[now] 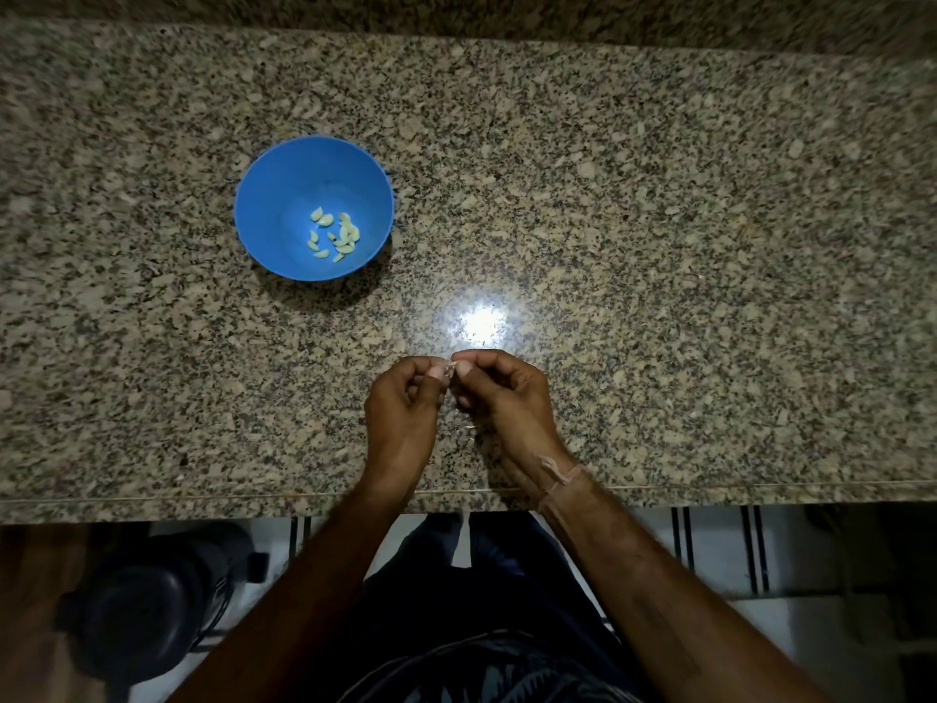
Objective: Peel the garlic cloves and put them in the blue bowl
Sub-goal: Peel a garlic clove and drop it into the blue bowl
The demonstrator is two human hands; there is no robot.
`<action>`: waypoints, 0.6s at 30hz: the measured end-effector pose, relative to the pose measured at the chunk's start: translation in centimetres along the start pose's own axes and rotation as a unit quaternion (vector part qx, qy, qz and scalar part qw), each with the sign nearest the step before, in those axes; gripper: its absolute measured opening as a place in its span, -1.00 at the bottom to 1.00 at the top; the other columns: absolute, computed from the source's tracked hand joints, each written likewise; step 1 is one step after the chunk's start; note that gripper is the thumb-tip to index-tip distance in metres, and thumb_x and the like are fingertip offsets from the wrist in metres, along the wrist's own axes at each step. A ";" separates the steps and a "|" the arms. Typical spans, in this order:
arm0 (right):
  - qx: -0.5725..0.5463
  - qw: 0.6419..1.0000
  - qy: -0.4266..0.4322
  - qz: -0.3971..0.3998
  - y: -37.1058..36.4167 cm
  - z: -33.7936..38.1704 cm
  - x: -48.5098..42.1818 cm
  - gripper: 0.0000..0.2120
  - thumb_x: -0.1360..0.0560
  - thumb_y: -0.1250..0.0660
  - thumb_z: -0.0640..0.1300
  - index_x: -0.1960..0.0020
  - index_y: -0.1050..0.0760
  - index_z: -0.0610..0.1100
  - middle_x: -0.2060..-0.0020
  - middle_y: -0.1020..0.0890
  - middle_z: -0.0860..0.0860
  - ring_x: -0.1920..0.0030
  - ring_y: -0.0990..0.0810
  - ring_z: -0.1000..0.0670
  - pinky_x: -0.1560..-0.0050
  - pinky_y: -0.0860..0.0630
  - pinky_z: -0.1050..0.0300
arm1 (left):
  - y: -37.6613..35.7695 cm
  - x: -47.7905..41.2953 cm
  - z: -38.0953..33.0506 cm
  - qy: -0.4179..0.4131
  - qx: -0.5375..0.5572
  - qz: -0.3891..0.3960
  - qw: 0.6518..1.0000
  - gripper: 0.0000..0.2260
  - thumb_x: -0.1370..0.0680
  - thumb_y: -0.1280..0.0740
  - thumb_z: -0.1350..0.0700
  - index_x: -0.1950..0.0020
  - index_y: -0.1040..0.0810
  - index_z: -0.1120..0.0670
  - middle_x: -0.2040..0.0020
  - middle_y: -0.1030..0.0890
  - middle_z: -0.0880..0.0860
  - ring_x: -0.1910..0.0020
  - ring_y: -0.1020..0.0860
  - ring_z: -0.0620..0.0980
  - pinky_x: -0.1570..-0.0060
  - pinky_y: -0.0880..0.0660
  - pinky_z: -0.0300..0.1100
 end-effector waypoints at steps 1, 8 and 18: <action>0.001 1.000 0.006 0.002 0.0 0.0 0.0 -0.92 -0.58 -0.44 -0.31 -0.05 -0.69 -0.27 0.03 -0.72 -0.26 0.04 -0.70 -0.19 -0.08 -0.62 -0.08 | 0.0 0.1 -0.1 -0.002 0.002 0.003 1.000 -0.81 -0.61 -0.33 -0.06 -0.06 -0.69 -0.02 0.09 -0.73 -0.03 0.05 -0.70 -0.01 -0.03 -0.66 0.11; 0.025 1.000 -0.006 -0.003 0.6 -0.1 -0.3 -0.89 -0.57 -0.47 -0.23 -0.06 -0.70 -0.25 0.09 -0.72 -0.25 0.10 -0.63 -0.12 0.07 -0.55 -0.02 | 0.0 0.1 -1.1 -0.049 -0.036 -0.005 0.998 -0.95 -0.62 -0.41 0.13 0.01 -0.67 0.04 0.18 -0.71 -0.04 0.20 -0.67 -0.11 0.19 -0.58 -0.22; 0.007 0.997 -0.078 -0.025 1.0 0.7 -0.4 -0.87 -0.57 -0.46 -0.25 -0.05 -0.66 -0.32 0.19 -0.65 -0.20 0.32 -0.56 0.01 0.30 -0.48 0.11 | 0.2 0.3 -1.8 -0.112 -0.113 -0.027 0.987 -0.94 -0.60 -0.42 0.14 0.02 -0.67 -0.01 0.14 -0.66 -0.09 0.18 -0.59 -0.10 0.18 -0.57 -0.14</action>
Point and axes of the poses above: each hand's wrist, its own x-axis away from the middle knuckle, its own y-axis out of the back of the hand, z = x × y, the point moved 6 cm from there along -x, towards the middle knuckle
